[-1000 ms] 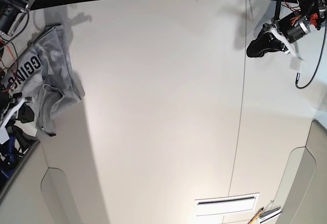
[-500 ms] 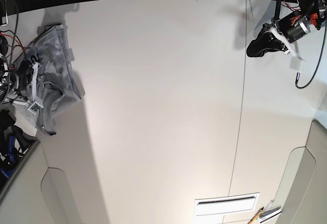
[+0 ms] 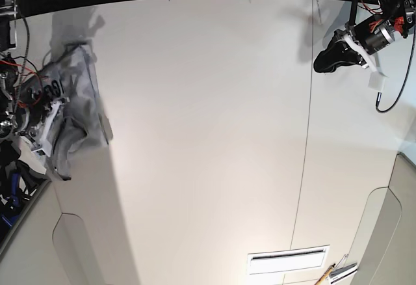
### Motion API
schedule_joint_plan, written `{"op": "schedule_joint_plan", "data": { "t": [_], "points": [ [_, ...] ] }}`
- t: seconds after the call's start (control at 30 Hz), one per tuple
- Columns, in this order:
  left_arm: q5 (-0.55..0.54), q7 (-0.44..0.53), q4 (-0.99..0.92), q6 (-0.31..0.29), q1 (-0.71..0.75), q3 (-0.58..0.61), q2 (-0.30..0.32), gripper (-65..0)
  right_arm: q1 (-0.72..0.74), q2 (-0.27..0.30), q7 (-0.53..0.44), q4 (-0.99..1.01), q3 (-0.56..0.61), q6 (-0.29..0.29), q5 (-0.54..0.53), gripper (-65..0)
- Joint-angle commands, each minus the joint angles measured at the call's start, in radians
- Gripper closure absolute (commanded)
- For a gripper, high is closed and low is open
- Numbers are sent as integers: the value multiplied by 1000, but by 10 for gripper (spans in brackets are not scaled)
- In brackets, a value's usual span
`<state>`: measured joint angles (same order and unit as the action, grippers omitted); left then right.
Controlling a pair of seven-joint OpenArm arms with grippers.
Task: Fold the T-shirt properly
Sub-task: 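Pull the shirt back onto the table and flatten it with the right gripper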
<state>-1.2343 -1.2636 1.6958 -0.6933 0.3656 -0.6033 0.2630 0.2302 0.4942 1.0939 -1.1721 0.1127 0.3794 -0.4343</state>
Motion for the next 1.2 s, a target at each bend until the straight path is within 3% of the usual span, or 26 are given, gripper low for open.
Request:
{"op": "schedule_joint_plan", "data": {
  "t": [0.0, 0.1, 0.17, 0.27, 0.37, 0.53, 0.7, 1.0, 1.17],
  "points": [
    [-26, 10, 13, -5, -2, -5, 11, -54, -29, -84, -4, 17, 18, -6, -35, 0],
    [-26, 10, 13, -5, -2, -5, 11, -54, -33, -205, -56, 17, -16, -126, 64, 0],
    [-25, 10, 13, -5, -2, -5, 11, -54, -41, -278, -79, 16, -50, -177, 110, 0],
    [-23, 10, 13, -5, -2, -5, 11, -54, -51, -361, -80, 16, -109, -200, 148, 0],
    [-19, 10, 13, -5, 0, -5, 11, -54, -71, -399, -81, 16, -169, -200, 152, 0],
    [-19, 10, 13, -5, 0, -5, 11, -54, -109, -389, -96, 15, -284, -200, 200, 0],
    [-21, 11, 13, -5, 0, -5, 11, -54, -169, -343, -71, 4, -396, -162, 186, 0],
    [-22, 10, 13, -5, 0, -5, 11, -54, -339, -245, -60, -141, -427, -167, 173, 0],
    [-21, 10, 13, -5, 0, -5, 11, -54, -407, -243, -36, -240, -459, -174, 179, 0]
  ]
}}
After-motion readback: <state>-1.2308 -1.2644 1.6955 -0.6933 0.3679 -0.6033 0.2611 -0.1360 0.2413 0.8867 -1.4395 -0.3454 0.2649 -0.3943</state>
